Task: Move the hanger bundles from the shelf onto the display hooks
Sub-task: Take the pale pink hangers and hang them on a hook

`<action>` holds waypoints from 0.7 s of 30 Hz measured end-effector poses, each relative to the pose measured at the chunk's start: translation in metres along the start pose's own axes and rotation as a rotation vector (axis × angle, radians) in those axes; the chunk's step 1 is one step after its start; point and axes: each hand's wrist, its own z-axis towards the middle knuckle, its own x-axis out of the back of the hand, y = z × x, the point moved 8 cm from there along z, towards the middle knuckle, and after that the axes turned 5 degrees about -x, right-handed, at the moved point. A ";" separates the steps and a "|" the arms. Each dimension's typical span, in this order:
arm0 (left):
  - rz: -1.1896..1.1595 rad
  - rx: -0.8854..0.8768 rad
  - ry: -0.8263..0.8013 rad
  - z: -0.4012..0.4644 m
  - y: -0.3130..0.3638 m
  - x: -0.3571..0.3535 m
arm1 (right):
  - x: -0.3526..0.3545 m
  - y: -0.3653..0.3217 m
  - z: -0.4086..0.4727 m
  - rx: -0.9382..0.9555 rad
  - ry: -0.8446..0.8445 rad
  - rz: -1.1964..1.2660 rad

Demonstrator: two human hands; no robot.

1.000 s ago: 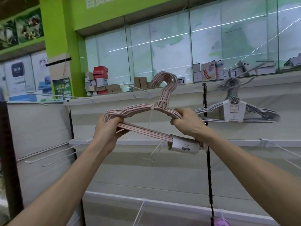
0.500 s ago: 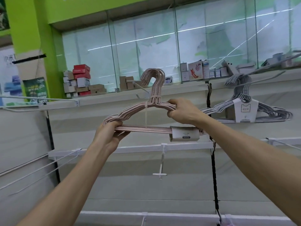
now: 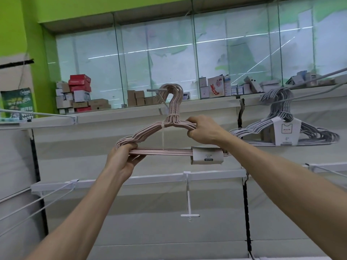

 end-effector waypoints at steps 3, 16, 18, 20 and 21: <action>-0.010 0.014 0.005 0.013 -0.007 0.002 | -0.006 0.001 0.009 -0.013 -0.006 -0.009; -0.031 0.063 0.030 0.052 -0.048 0.014 | -0.050 0.028 0.039 -0.039 -0.075 -0.036; -0.035 0.062 0.045 0.058 -0.054 0.014 | -0.053 0.032 0.044 -0.049 -0.085 -0.049; -0.043 0.074 0.046 0.062 -0.061 0.013 | -0.056 0.035 0.048 -0.053 -0.086 -0.063; -0.045 0.080 0.036 0.063 -0.064 0.012 | -0.058 0.036 0.049 -0.053 -0.082 -0.068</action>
